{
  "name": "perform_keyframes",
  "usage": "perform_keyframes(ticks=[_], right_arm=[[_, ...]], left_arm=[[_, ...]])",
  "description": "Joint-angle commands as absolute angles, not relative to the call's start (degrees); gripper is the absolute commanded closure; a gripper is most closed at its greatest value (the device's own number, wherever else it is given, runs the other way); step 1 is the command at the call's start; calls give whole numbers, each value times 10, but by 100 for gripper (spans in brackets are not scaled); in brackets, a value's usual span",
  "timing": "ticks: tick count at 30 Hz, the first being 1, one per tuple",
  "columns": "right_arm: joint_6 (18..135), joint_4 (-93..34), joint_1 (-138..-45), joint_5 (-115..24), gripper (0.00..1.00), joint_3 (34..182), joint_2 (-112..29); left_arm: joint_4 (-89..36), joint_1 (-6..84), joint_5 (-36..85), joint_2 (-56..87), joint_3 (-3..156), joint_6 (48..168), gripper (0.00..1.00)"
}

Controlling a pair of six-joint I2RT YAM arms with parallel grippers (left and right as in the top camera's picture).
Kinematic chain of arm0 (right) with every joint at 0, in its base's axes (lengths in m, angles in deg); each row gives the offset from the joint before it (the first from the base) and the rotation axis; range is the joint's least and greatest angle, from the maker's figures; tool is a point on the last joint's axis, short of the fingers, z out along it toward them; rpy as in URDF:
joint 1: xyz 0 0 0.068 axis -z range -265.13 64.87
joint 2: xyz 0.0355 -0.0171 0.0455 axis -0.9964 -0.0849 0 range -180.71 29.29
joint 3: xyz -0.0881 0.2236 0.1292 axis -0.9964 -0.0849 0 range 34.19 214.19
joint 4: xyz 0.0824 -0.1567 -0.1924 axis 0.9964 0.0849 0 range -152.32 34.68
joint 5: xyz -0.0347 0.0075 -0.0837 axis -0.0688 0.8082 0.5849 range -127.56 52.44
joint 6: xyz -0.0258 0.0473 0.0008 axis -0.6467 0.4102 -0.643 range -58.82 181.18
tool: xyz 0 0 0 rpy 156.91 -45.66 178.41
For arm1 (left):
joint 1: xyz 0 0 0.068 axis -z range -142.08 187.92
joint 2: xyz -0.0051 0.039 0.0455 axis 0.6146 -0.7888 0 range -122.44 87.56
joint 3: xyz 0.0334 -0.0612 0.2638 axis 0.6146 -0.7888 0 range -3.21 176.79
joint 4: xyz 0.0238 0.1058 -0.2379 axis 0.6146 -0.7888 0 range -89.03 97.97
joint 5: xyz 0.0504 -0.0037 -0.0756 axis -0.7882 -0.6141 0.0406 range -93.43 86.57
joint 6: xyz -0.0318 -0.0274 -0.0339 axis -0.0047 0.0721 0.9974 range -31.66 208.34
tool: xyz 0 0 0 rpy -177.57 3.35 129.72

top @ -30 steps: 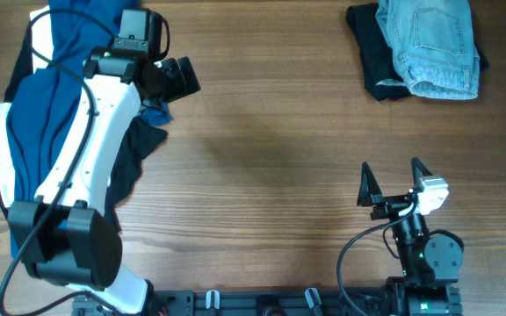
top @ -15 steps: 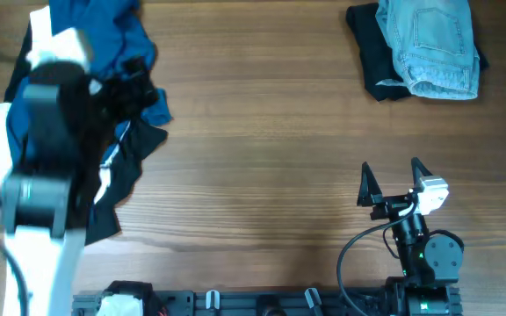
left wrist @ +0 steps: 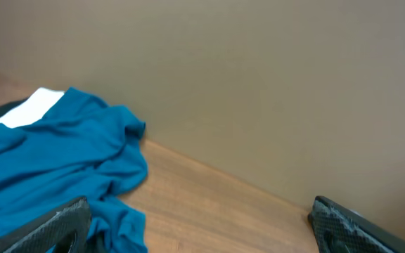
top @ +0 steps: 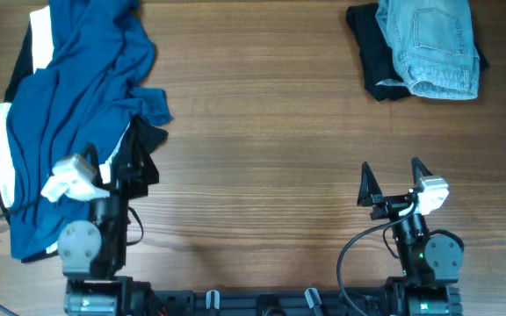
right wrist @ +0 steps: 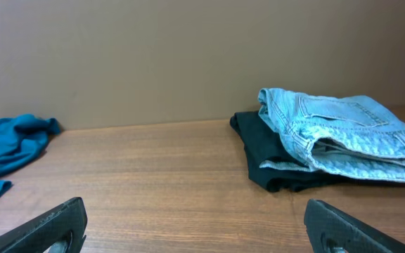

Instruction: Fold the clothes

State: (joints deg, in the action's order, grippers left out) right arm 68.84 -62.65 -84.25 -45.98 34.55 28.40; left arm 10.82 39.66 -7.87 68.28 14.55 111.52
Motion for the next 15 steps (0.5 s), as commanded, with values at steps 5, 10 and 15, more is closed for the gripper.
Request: perform_keyframes(ticks=[5, 10, 15], right_arm=[[691, -629, -846, -452, 0, 345, 290], [690, -629, -846, -452, 0, 345, 290], [691, -629, -846, -452, 0, 345, 290]], left_arm=[[146, 392, -78, 806, 48, 1110, 0], [147, 392, -78, 839, 36, 1110, 0], [148, 392, -80, 871, 17, 1110, 0]])
